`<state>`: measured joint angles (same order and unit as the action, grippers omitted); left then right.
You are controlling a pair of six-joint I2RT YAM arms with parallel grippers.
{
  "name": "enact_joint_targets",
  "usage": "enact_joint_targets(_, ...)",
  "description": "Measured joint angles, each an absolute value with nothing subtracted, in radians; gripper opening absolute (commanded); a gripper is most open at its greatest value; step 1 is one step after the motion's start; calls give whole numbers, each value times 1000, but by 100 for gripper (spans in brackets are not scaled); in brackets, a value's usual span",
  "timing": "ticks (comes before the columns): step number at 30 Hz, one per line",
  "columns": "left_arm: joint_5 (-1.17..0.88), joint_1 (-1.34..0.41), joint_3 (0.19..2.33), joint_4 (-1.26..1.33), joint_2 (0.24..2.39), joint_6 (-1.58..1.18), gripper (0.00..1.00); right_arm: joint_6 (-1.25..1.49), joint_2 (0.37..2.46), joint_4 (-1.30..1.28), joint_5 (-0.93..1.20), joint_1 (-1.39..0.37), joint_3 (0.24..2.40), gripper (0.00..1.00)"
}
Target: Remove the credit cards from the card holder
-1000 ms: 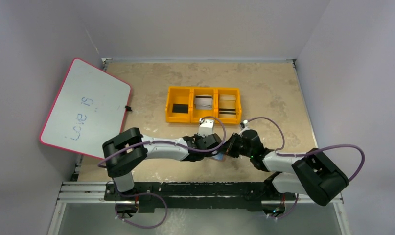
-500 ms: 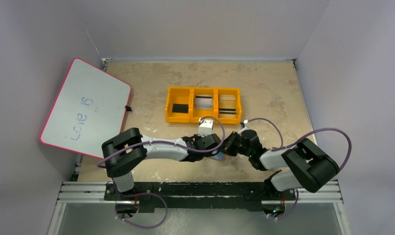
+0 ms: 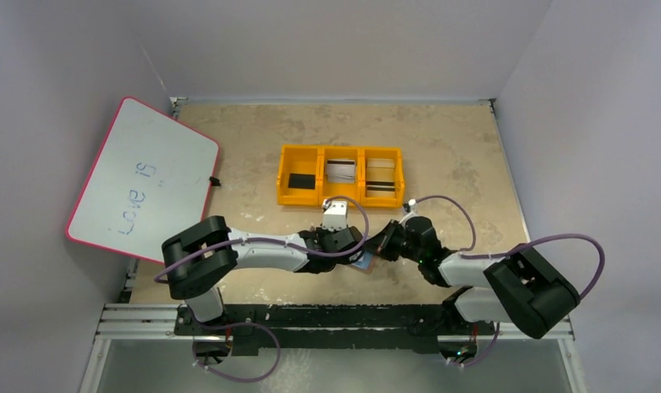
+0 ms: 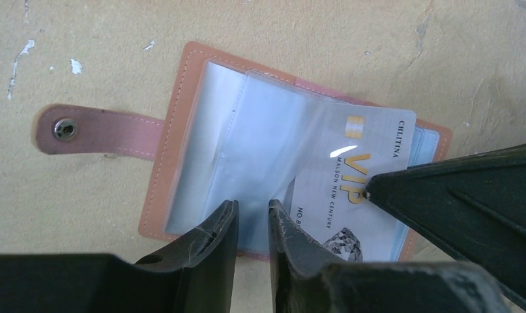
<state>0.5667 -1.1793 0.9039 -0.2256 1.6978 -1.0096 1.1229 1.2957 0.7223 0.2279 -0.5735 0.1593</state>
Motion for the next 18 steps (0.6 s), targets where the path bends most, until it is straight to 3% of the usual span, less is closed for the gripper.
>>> enact_joint_targets(6,630,-1179,953,-320,1707,-1037,27,1101,1253,653,227,-568,164,0)
enact_joint_targets(10,667,-1179,968,-353,1703,-1038,38,1087,1136,542,178,-566,165,0)
enact_joint_targets(18,685,-1173,966,-363,1687,-1034,43,1051,1016,361,80,-562,184,0)
